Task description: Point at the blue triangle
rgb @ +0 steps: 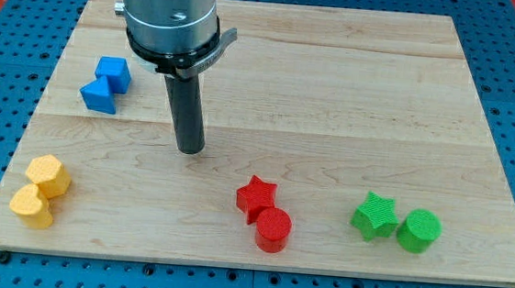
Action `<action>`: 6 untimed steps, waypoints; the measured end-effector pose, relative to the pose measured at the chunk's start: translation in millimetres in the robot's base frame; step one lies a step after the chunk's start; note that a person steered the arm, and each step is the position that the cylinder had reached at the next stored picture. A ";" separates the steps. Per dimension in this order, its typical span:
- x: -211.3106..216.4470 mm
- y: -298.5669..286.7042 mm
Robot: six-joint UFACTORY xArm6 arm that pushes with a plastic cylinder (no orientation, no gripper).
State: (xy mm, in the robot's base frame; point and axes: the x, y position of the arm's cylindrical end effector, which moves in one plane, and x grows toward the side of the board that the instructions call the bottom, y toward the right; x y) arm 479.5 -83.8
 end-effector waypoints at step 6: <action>-10.8 -1.8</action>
State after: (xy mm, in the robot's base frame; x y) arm 468.8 -85.7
